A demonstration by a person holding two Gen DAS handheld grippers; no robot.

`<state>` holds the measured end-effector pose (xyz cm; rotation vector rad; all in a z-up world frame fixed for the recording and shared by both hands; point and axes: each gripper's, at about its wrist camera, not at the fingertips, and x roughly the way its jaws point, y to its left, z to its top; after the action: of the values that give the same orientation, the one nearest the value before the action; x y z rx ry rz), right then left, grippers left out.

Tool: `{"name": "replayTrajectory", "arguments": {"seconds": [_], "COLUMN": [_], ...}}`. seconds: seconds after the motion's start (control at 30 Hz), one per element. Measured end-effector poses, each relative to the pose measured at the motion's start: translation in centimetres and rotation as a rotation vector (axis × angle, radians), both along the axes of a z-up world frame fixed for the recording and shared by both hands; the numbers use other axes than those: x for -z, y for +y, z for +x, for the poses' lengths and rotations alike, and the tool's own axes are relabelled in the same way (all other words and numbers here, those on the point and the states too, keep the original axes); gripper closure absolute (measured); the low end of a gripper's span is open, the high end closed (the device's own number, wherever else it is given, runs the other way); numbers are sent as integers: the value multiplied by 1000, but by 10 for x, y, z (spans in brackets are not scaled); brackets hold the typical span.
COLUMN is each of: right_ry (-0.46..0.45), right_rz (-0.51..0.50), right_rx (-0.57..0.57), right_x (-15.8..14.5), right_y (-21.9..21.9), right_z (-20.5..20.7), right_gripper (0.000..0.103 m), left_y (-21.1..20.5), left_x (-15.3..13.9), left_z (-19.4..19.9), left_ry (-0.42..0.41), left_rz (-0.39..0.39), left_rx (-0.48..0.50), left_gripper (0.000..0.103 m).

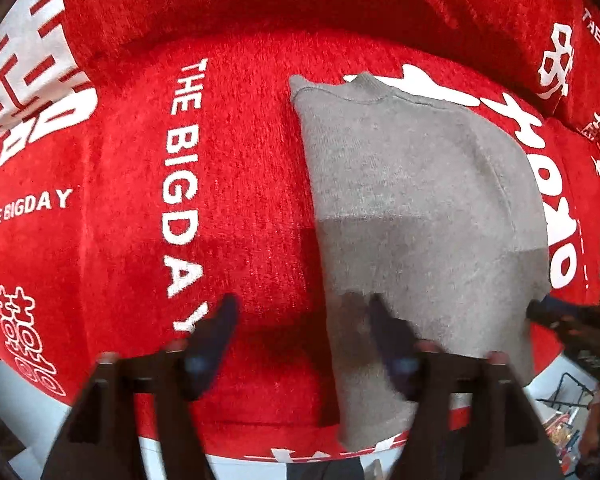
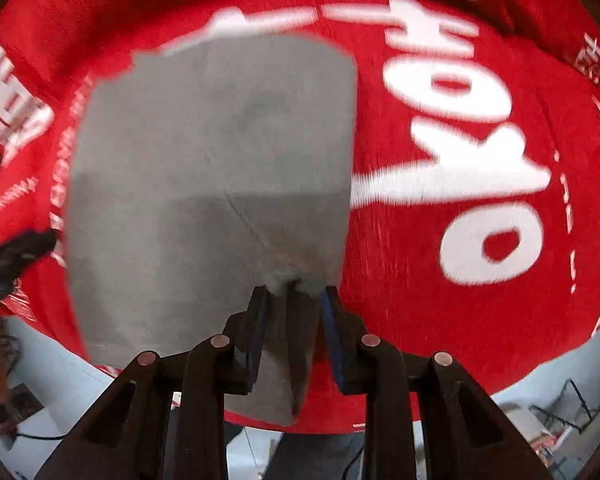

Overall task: Fold small clothes
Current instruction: 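Lay the folded sweater flat on the blanket and open both tools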

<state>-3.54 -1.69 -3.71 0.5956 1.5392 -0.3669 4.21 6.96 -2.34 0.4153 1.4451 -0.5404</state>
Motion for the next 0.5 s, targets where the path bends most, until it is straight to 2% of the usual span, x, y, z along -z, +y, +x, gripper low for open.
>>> {"name": "replayTrajectory", "arguments": {"seconds": [0.13,0.3,0.37,0.4,0.43,0.47,0.5], "right_ry": [-41,-60,-57,-57,-59,-62,-59], "right_rz": [66,17,0,-7,-13,-21,-26], "right_rx": [115,92,87,83,78,72,68], "right_x": [-6,-31,-38,-40,-41,-41,-40], "right_y": [-14,-20,-22,-22,-21,-18,-17], "right_z": [-9,-4,-1,1,4,10,12], "right_gripper": [72,70,57,55,54,54,54], "left_y": [-2,-8,-11,-13,-15,-16,-18], "left_x": [-5,-1,-2,-4,-7,-11,-16], "left_z": [-7,-17,-22,-24,-25,-26,-28], "left_ry": [4,31,36,29,17,4,-20], "left_rz": [1,44,54,52,54,52,44], "left_rx": [23,32,37,41,45,46,50], "left_gripper": [30,30,30,27,10,1,1]}}
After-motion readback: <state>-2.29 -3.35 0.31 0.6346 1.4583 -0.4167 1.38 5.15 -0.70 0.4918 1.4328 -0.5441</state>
